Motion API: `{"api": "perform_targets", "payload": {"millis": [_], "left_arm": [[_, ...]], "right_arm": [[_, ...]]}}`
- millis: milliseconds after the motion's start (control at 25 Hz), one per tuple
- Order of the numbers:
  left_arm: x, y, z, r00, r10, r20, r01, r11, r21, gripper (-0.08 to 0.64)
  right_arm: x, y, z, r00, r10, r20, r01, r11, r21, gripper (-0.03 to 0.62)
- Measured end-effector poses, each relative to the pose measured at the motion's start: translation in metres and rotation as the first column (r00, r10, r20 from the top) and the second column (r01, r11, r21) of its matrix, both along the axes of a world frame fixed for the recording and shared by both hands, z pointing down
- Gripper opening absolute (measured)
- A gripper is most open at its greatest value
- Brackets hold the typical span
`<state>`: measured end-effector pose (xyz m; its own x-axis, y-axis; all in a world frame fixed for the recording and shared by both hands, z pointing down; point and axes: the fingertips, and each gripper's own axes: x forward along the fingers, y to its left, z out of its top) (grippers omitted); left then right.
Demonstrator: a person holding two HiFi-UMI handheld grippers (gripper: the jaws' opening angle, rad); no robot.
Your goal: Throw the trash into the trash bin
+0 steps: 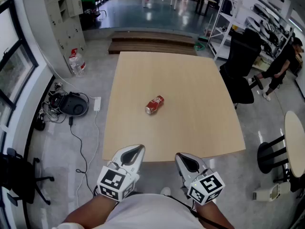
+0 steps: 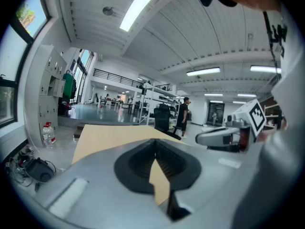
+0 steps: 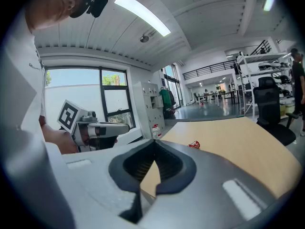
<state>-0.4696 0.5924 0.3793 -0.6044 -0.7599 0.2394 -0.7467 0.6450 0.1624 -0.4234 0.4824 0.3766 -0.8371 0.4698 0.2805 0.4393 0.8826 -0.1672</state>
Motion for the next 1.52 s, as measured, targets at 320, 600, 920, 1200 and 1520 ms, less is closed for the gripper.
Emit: {"api": "perform_targets", "payload": {"millis": [320, 600, 920, 1200, 1520], "left_arm": [[-0.004, 0.001, -0.002, 1.0, 0.006, 0.006, -0.006, 1.0, 0.001, 0.009], [-0.002, 0.005, 0.004, 1.0, 0.017, 0.0, -0.017, 1.0, -0.012, 0.009], [0.001, 0.013, 0.006, 0.999, 0.033, 0.001, -0.033, 0.999, -0.017, 0.009], [-0.006, 0.04, 0.005, 0.999, 0.036, -0.003, -0.036, 0.999, -0.019, 0.009], [-0.017, 0.073, 0.005, 1.0, 0.025, 0.006, -0.025, 1.0, 0.006, 0.009]], "right_arm": [[-0.004, 0.004, 0.0, 1.0, 0.003, -0.001, -0.003, 1.0, 0.002, 0.002], [-0.002, 0.009, 0.002, 1.0, -0.001, -0.018, 0.0, 0.999, -0.054, 0.002], [-0.002, 0.013, 0.01, 0.998, 0.019, -0.052, -0.02, 1.0, -0.013, 0.003], [-0.011, 0.032, 0.014, 0.996, 0.045, -0.072, -0.045, 0.999, -0.006, 0.002], [-0.024, 0.059, 0.021, 0.992, 0.085, -0.093, -0.084, 0.996, 0.012, 0.003]]}}
